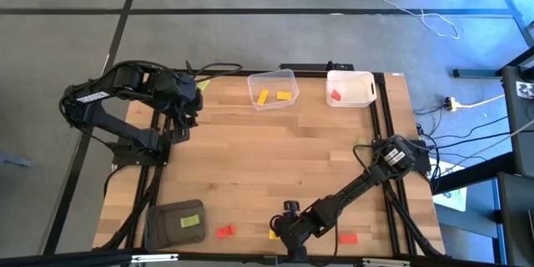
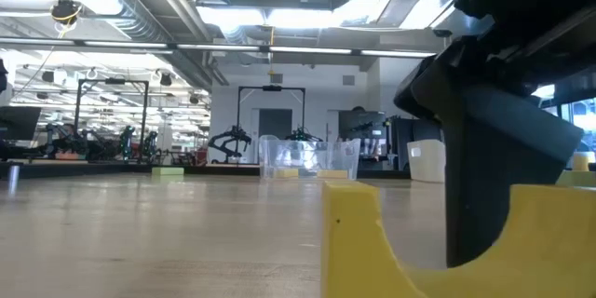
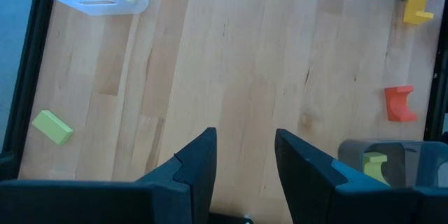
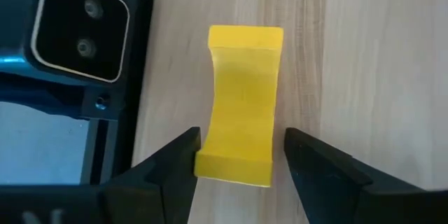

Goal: Sort & place blocks by color
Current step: Put the yellow block into the transparent bin

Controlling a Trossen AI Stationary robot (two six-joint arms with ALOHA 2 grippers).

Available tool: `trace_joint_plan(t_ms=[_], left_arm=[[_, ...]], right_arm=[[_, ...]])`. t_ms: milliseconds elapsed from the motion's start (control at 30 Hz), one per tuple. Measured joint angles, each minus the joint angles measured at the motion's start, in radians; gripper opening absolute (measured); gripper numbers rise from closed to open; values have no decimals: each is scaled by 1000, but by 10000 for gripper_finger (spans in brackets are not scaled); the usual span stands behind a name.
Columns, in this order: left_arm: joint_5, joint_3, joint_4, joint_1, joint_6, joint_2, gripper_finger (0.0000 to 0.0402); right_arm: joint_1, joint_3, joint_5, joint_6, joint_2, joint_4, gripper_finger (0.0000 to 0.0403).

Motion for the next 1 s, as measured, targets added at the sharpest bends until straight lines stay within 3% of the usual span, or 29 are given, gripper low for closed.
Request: trace_joint_plan(t_ms=[267, 467, 833, 1000], left_arm=[[0, 0, 0, 0, 0, 0, 136], [0, 0, 0, 0, 0, 0, 136], [0, 0, 0, 0, 0, 0, 136], [-1, 0, 0, 0, -1, 0, 136]], right_arm=[[1, 2, 24, 0, 10, 3, 206], [-6, 3, 25, 50, 10, -6, 133], [-77, 30, 11, 130, 13, -31, 132], [-149, 121, 89, 105, 19, -161, 132]])
